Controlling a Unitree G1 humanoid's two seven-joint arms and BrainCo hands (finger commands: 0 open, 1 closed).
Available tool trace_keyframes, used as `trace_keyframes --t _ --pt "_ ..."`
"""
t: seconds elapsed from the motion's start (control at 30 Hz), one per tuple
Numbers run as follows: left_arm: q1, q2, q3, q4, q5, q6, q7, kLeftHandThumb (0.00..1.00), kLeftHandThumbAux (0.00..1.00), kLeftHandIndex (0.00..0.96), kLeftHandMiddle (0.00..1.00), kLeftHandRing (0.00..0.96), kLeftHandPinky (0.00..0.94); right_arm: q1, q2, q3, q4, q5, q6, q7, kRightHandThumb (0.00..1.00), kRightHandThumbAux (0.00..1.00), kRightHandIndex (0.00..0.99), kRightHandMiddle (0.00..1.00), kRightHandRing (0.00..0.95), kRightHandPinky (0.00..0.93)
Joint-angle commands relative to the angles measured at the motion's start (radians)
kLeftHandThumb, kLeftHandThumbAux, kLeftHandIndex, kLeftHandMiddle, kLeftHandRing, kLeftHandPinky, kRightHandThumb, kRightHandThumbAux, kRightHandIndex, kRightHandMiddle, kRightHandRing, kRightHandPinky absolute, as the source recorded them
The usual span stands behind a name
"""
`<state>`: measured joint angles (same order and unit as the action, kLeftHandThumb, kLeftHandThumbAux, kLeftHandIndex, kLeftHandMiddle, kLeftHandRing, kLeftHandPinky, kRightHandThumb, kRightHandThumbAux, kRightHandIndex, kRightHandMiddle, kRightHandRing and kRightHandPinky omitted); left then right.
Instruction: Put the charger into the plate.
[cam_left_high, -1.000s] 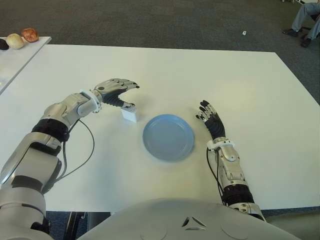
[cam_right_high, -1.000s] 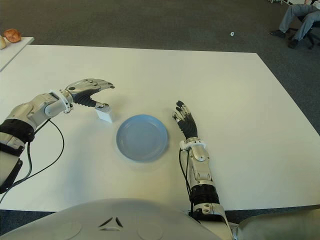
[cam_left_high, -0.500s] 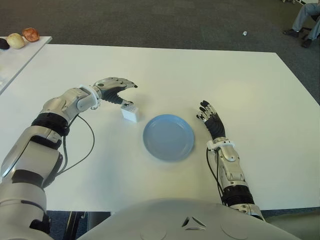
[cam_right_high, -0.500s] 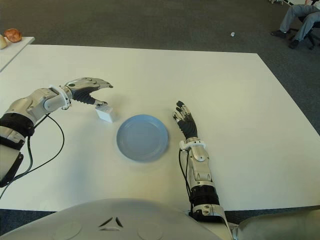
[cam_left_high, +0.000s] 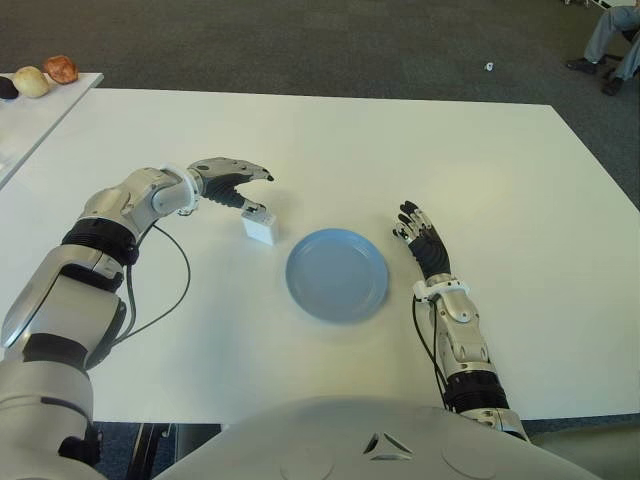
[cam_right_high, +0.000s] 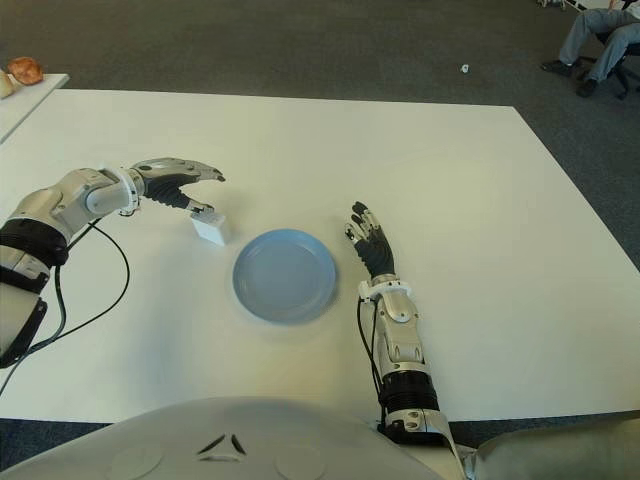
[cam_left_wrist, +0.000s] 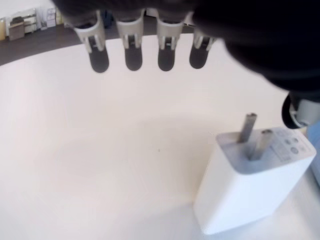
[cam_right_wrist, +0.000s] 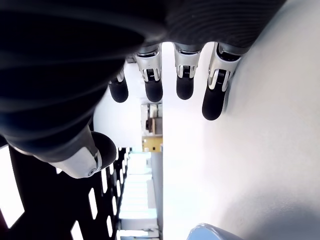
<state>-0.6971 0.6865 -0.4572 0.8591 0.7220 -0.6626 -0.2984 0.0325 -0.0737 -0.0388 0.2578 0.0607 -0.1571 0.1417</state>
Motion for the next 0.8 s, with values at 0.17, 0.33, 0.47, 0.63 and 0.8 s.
trace_keyframes --t 0.17,0.33,0.47,0.63,0.8 --pt "-0.01 0.001 -0.012 -0.041 -0.017 0.018 -0.098 0.468 0.228 0.008 0.027 0.029 0.092 0.012 -0.001 0.003 0.014 0.003 0.034 0.005 0.0 0.587 0.0 0.0 0.0 0.0" --pt "-0.005 0.004 -0.005 -0.058 -0.026 0.031 -0.119 0.475 0.233 0.004 0.023 0.024 0.079 0.011 -0.002 0.004 0.016 0.001 0.037 0.007 0.0 0.585 0.0 0.0 0.0 0.0" --pt "-0.001 0.004 -0.003 -0.065 -0.028 0.04 -0.121 0.477 0.248 0.01 0.022 0.021 0.07 0.009 -0.004 0.003 0.024 0.001 0.034 0.008 0.0 0.584 0.0 0.0 0.0 0.0" --pt "0.003 0.008 -0.003 -0.074 -0.03 0.041 -0.118 0.468 0.239 0.012 0.024 0.023 0.08 0.009 -0.005 0.003 0.026 0.0 0.031 0.008 0.0 0.583 0.0 0.0 0.0 0.0" --pt "0.007 0.013 -0.002 -0.087 -0.033 0.038 -0.12 0.459 0.235 0.013 0.025 0.024 0.083 0.008 -0.006 0.004 0.026 -0.001 0.031 0.009 0.0 0.583 0.0 0.0 0.0 0.0"
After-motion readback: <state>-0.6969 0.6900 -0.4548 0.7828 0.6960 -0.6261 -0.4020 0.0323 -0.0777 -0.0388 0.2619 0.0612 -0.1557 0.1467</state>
